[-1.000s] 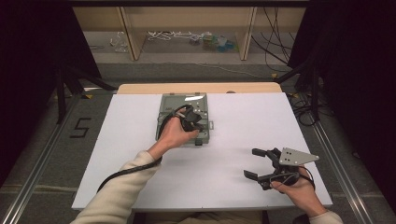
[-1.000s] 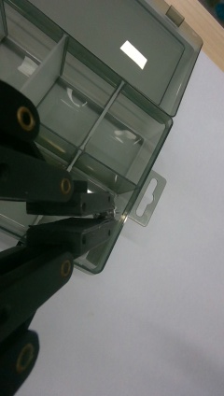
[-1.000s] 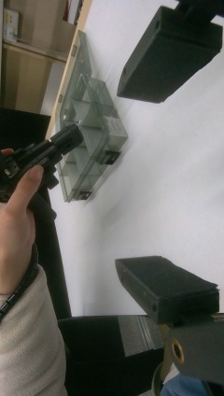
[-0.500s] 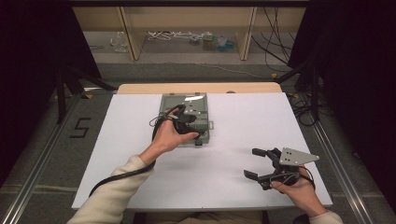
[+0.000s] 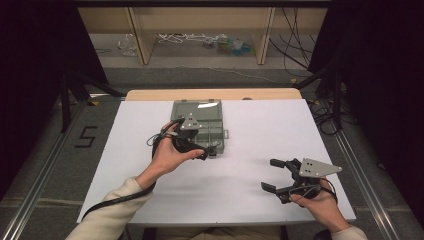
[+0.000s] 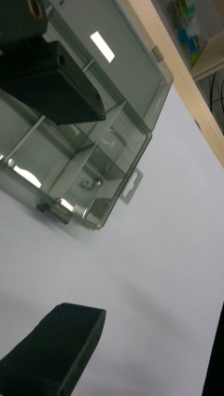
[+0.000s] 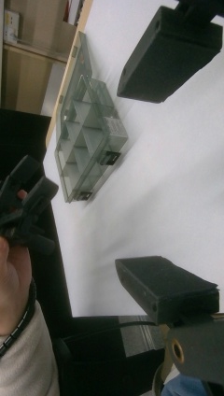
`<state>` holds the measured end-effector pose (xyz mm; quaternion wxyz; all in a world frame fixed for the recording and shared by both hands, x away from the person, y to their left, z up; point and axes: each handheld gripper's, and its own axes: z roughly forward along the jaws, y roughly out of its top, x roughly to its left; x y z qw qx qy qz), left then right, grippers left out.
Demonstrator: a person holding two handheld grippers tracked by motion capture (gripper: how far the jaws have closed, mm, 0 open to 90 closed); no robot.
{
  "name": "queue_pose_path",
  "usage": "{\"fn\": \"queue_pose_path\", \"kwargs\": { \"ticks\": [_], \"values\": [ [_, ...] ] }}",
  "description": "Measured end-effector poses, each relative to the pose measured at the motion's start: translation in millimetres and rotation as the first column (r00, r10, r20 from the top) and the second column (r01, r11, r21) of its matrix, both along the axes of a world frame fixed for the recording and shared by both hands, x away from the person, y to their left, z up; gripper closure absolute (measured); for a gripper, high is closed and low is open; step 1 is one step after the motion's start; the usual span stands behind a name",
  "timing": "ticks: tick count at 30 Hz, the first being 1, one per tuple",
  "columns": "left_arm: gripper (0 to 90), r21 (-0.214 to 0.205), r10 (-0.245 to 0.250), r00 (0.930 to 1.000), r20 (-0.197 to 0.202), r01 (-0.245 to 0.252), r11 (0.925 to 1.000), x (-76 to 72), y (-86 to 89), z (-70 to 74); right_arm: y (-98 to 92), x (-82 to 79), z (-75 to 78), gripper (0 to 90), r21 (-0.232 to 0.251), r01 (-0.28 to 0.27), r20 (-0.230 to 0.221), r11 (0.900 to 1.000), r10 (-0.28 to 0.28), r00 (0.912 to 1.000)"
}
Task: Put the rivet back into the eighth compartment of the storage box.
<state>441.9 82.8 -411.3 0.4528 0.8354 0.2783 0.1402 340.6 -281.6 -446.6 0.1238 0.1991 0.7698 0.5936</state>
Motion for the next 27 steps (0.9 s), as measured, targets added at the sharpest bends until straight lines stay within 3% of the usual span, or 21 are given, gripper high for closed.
{"fn": "queue_pose_path", "kwargs": {
  "ticks": [3,7,9,15,16,17,27],
  "values": [
    [4.6,-0.004,-0.006,0.9999,0.008,0.006,1.0000,-7.6,7.4,0.2,0.0,-0.5,0.1,15.8,0.002,0.002,-0.003,1.0000,-0.002,1.0000],
    [3.8,-0.062,0.014,0.9998,0.013,-0.013,0.9980,-19.7,19.4,-2.1,-0.3,-0.3,0.2,15.8,0.002,0.001,-0.002,1.0000,-0.001,1.0000],
    [3.1,-0.075,0.021,0.9997,0.014,-0.020,0.9970,-25.0,27.0,-2.2,-0.6,-2.3,0.9,15.8,-0.007,-0.005,-0.041,1.0000,0.005,0.9992],
    [3.1,-0.101,0.030,0.9993,0.021,-0.028,0.9945,-40.1,47.4,-3.9,-0.3,-2.0,0.6,15.8,-0.003,0.000,-0.036,1.0000,0.000,0.9994],
    [3.1,-0.104,0.030,0.9994,0.020,-0.027,0.9942,-42.3,50.9,-3.7,-0.4,-0.5,0.3,15.8,0.001,0.004,-0.005,1.0000,-0.004,1.0000],
    [3.1,-0.109,0.034,0.9992,0.021,-0.032,0.9935,-43.9,53.0,-3.5,0.2,-0.3,-0.2,15.8,0.010,0.007,-0.002,0.9999,-0.007,1.0000],
    [2.4,-0.195,0.068,0.9961,0.057,-0.056,0.9792,-64.9,79.3,-4.1,0.3,-0.1,-0.5,15.8,0.019,0.012,0.002,0.9997,-0.012,0.9999]
  ]
}}
